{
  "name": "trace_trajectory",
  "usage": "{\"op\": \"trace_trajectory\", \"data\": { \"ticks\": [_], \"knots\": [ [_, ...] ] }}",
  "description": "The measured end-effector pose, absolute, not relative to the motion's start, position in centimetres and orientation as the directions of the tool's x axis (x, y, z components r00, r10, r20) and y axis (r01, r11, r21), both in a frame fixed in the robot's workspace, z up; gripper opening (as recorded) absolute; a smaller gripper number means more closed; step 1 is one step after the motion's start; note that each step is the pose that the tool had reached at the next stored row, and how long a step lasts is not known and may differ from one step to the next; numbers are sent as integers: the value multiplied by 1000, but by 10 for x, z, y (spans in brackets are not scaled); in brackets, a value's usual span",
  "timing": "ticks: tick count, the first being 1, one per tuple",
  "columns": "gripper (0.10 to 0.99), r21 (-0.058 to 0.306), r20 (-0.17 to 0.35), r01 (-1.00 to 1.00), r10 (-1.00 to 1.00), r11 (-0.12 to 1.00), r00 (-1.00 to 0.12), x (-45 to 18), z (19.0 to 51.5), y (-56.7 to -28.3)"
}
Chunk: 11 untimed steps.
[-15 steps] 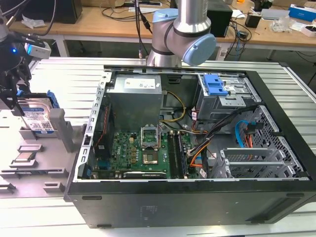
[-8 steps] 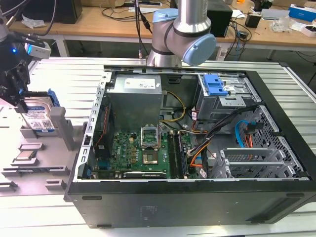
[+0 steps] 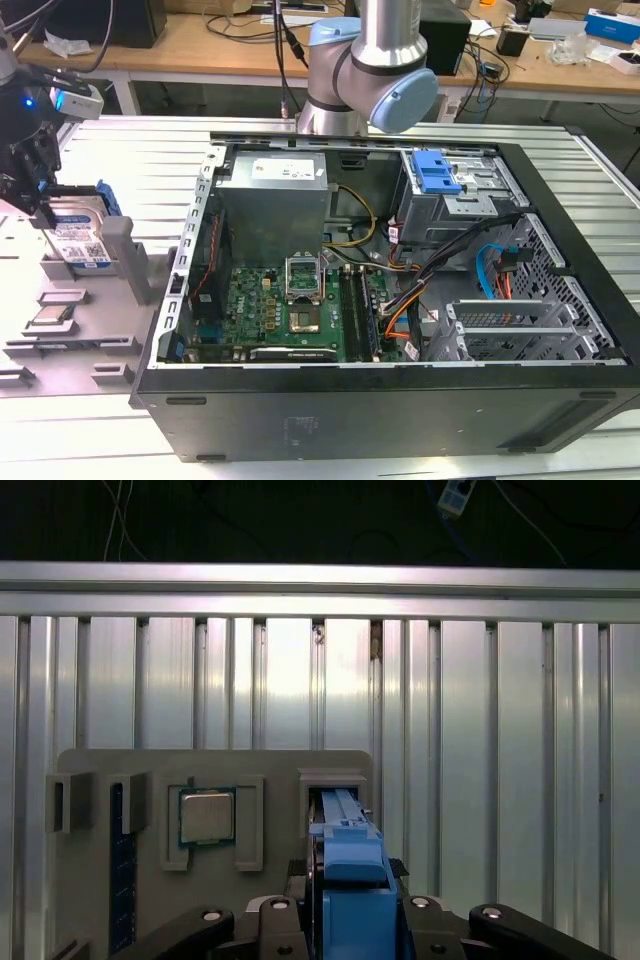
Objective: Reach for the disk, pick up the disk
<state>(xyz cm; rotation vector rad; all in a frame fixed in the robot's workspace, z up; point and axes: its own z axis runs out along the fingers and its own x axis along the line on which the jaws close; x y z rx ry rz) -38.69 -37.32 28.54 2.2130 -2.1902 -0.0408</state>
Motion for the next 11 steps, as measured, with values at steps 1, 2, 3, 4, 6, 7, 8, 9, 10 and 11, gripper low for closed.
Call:
{"op": "trace_trajectory", "data": {
  "ticks": [1,2,3,4,6,7,8,9,10,11],
  "knots": [
    [369,38,1,-999,-1000,-10,10,-387,285,-373],
    [369,38,1,-999,-1000,-10,10,-387,285,-373],
    [369,38,1,-999,-1000,-10,10,-387,285,-373],
    [369,38,1,-999,-1000,-10,10,-387,285,-373],
    [369,38,1,-999,-1000,-10,10,-387,287,-373],
    [369,38,1,-999,-1000,-10,10,-387,288,-373],
    [369,38,1,-999,-1000,-10,10,-387,290,-373],
    [369,38,1,-999,-1000,-10,10,-387,294,-373],
    [369,38,1,-999,-1000,-10,10,-387,297,-373],
    [369,38,1,-999,-1000,-10,11,-387,300,-373]
  ]
}}
